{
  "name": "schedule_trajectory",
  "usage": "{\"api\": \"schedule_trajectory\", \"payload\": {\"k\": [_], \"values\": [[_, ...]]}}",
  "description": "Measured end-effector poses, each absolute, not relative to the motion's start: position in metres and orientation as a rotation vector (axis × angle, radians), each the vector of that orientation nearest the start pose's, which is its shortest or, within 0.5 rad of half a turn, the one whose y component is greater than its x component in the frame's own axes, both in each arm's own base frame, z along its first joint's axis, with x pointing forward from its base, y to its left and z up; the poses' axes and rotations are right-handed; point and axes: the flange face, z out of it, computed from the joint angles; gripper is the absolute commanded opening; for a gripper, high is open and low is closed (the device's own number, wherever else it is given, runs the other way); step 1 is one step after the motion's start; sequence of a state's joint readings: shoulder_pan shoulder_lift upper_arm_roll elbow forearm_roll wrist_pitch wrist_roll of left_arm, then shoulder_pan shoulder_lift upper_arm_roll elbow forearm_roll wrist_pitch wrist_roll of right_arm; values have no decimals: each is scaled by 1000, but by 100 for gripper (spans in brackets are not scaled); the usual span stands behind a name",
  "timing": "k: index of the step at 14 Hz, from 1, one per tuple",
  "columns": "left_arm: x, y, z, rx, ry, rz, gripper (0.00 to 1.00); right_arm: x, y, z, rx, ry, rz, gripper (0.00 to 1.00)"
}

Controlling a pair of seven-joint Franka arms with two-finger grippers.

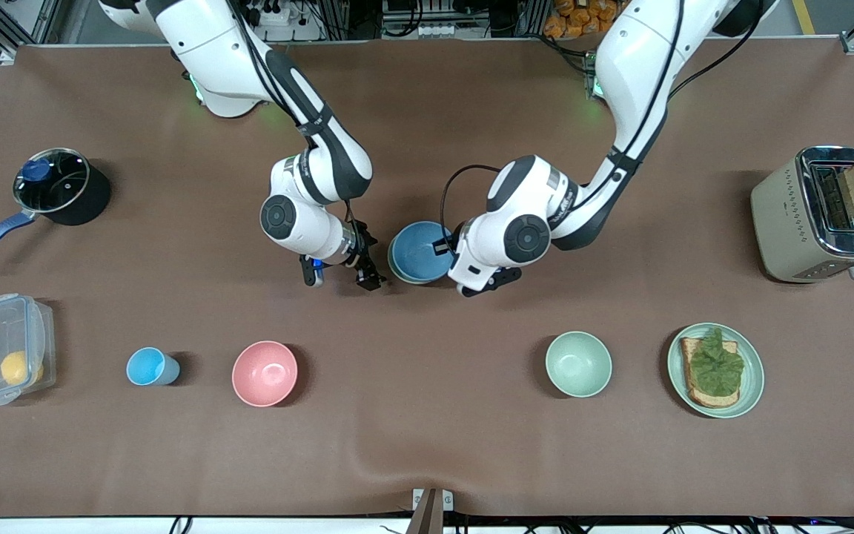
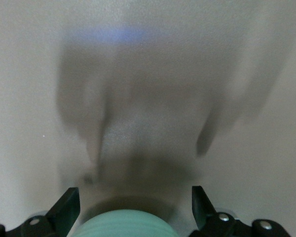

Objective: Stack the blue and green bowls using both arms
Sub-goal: 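Lower the blue bowl with the left gripper into the green bowl, then open both grippers and lift them away from the stacked bowls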

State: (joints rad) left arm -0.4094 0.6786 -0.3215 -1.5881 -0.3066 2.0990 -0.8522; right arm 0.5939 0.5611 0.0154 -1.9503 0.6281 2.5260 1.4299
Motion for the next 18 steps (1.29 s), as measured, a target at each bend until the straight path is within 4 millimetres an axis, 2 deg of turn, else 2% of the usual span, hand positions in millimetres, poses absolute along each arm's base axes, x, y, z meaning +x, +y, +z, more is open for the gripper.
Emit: {"api": "schedule_trajectory", "payload": {"k": [3,4,5,6,10,12,15,17,18], "values": [[512,-453,234,-3221,-567,729,0,512,348,188,-2274,1803,453,100],[511,-453,231,-3217,-567,734,16,512,348,188,-2274,1804,453,100],[511,-454,228,-3214,-566,739,60,512,348,188,-2274,1804,453,100],[510,-454,226,-3212,-566,742,100,512,348,188,-2274,1804,453,100],[510,-457,229,-3220,-559,736,100,512,348,188,-2274,1804,453,100],[517,-461,240,-3244,-554,706,100,512,348,188,-2274,1804,453,100],[531,-454,277,-3248,-479,599,100,512,348,188,-2276,1804,459,100],[548,-431,315,-3235,-470,506,100,511,346,190,-2296,1805,507,100],[560,-410,337,-3228,-491,455,100,513,342,193,-2308,1804,543,100]]}}
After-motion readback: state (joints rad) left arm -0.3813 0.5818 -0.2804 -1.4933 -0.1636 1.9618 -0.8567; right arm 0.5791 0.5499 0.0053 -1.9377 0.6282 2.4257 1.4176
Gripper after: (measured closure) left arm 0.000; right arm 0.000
